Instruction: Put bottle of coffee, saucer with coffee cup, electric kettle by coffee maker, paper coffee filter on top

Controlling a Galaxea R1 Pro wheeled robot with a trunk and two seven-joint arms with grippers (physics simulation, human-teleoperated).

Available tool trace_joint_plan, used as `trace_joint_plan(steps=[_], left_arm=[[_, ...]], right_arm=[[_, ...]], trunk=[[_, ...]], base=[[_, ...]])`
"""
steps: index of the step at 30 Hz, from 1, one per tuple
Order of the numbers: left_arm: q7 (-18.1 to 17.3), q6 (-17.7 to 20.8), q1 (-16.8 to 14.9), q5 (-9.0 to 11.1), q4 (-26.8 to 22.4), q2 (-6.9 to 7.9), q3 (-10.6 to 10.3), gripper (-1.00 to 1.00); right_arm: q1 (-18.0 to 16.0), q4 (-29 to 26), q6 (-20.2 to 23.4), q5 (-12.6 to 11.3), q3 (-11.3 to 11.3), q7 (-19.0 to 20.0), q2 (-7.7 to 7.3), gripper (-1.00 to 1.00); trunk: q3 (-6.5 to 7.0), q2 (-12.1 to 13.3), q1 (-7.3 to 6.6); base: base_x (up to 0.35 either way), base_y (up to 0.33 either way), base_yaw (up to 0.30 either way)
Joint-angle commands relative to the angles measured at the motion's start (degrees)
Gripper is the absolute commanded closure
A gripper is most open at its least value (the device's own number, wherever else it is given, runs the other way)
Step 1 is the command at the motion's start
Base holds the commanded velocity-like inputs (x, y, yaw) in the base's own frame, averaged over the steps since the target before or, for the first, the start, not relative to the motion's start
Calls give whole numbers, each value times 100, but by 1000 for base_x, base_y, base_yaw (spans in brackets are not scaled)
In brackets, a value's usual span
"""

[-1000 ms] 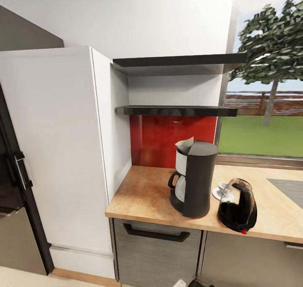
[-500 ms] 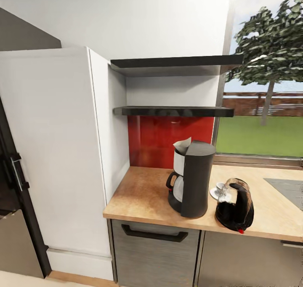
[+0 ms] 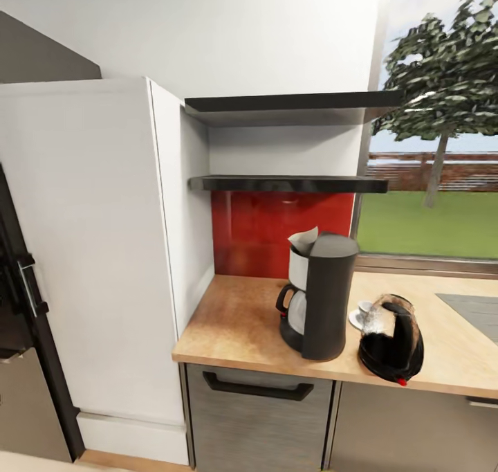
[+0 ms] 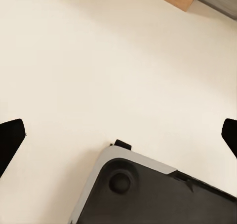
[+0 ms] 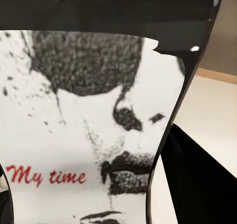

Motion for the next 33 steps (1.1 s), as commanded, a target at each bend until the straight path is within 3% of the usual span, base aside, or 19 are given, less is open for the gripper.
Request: trace_joint_plan(steps=[1, 14, 33], left_arm=[[23, -6, 1, -8, -3, -1, -10, -100], [21, -4, 1, -17, 4, -1, -13, -100], [18, -2, 1, -34, 33, -1, -26, -100]], right_arm=[[-7, 19, -37, 9, 29, -5, -2, 100], [-7, 25, -30, 4, 29, -74, -6, 100], [147, 28, -45, -34, 29, -331, 13, 100]], trunk=[[-2, -4, 3], [4, -4, 3], [124, -4, 3]], base=[[120, 282, 0], [133, 304, -17], [50, 292, -211]])
